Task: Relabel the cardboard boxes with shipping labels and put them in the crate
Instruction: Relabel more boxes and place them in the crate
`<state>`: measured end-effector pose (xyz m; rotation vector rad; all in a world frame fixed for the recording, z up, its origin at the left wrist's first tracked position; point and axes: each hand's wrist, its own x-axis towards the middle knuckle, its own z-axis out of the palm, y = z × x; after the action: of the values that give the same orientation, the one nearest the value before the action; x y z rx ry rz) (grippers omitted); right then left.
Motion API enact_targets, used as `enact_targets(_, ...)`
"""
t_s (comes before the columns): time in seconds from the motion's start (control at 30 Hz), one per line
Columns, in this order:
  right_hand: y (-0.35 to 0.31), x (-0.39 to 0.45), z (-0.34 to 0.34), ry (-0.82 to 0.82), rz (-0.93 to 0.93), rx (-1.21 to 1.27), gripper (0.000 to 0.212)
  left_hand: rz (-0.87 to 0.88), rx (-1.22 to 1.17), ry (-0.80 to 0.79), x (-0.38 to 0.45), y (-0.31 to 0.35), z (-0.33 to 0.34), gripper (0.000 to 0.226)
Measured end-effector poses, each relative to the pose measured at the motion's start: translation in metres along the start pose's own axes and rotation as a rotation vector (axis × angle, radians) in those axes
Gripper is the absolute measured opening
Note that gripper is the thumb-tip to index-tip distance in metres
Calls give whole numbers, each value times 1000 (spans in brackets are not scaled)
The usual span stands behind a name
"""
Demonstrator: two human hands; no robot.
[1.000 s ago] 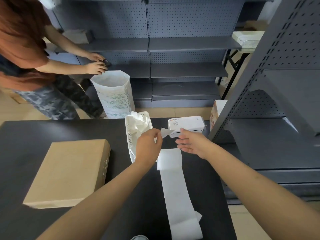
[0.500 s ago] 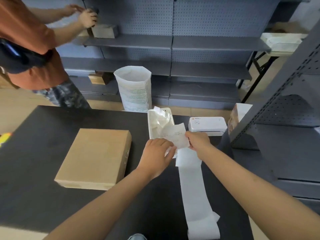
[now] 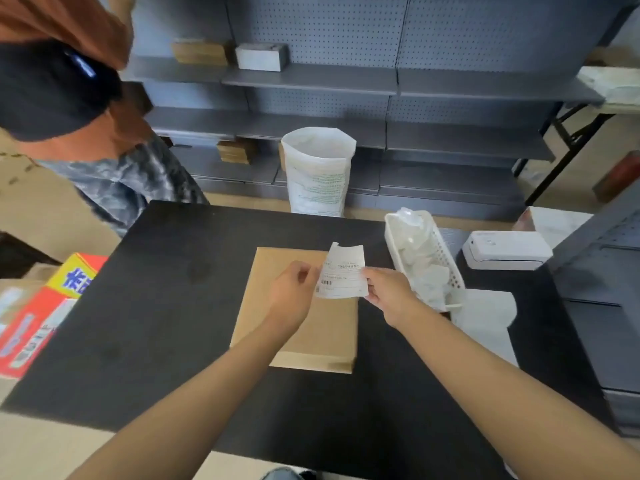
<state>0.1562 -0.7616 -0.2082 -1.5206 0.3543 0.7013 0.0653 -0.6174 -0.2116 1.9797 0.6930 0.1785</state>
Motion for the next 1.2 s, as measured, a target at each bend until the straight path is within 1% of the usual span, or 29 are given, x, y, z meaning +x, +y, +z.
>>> enact_targets(0.1, 16, -3, 34, -10, 35, -22, 28, -43, -51, 19, -1, -21, -25, 37)
enact_targets(0.17, 21, -5, 48, -12, 53, -21, 24, -81, -123, 39, 2, -30, -36, 48)
enact_targets(0.2, 23, -4, 53, -12, 60, -9, 22, -88, -149, 41, 4, -34, -40, 50)
enact_targets(0.23, 25, -3, 57, -10, 65, 9, 20, -89, -157, 41, 8, -36, -42, 48)
enact_targets(0.33, 26, 6, 64, 6, 65, 5, 11, -94, -78, 58, 19, -40, -44, 22)
enact_targets(0.37, 26, 9, 65, 18, 60, -43, 8, -114, -58, 70, 22, -42, -42, 18)
enact_targets(0.4, 28, 13, 66, 32, 48, -115, 10, -138, -46, 80, 24, -45, -40, 18)
enact_targets(0.47, 34, 23, 67, 59, 7, -262, 20, -170, -13, 84, 31, -52, -38, 18)
enact_targets(0.5, 36, 28, 68, 72, -31, -326, 22, -179, 9, 80, 35, -55, -36, 18)
enact_targets(0.57, 40, 34, 69, 109, -133, -474, 17, -199, 51, 70, 41, -61, -32, 19)
enact_targets(0.63, 48, 41, 71, 155, -178, -612, 18, -201, 114, 60, 44, -69, -28, 21)
enact_targets(0.77, 62, 50, 76, 211, -220, -734, 21, -125, 289, 57, 49, -85, -26, 22)
enact_targets(0.87, 72, 58, 80, 265, -279, -874, 25, -137, 330, 28, 57, -96, -26, 21)
enact_targets(1.0, 84, 58, 82, 325, -323, -953, 13, -74, 396, 31, 62, -105, -23, 15)
enact_targets(1.1, 91, 59, 81, 351, -363, -1005, 13, 8, 569, 42, 62, -113, -19, 19)
enact_targets(1.13, 92, 57, 81, 374, -378, -1017, 14, 33, 642, 54, 60, -115, -19, 23)
enact_targets(1.2, 91, 54, 82, 429, -422, -1049, 29, 99, 699, 119, 57, -115, -18, 34)
